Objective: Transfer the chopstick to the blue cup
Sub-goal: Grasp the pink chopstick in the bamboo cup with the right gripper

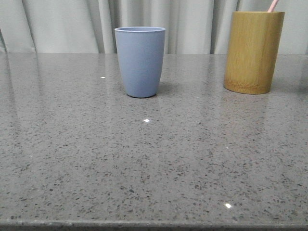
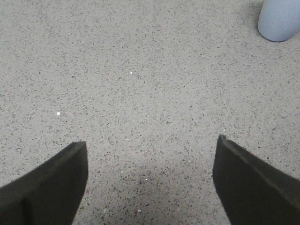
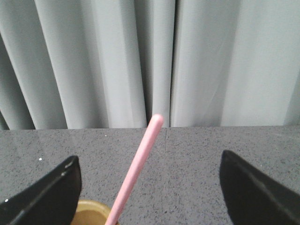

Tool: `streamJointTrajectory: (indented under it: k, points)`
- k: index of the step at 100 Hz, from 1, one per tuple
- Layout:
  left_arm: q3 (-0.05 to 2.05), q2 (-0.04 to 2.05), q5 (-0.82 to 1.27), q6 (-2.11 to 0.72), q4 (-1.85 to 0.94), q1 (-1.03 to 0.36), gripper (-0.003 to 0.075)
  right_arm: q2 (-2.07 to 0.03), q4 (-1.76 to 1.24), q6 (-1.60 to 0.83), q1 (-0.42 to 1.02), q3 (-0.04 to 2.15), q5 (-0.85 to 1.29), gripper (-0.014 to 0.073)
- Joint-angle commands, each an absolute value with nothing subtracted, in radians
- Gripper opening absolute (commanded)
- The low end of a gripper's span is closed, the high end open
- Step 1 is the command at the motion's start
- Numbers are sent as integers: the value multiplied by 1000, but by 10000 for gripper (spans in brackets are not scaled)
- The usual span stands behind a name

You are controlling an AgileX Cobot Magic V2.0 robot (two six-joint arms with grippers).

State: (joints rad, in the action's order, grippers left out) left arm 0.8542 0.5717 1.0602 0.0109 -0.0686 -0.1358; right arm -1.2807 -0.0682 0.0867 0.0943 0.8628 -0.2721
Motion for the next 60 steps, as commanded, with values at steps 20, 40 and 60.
streamJointTrajectory:
  k: [20,40,60]
  points:
    - [879,575,999,18,-79,-137,537,-1345,-69,79,87,982,-359,603]
    - [879,575,999,18,-79,-137,537,-1410,-69,83,87,1040,-354,603]
    - [879,575,999,18,-79,-137,537,-1422,-69,109,87,1045,-355,596]
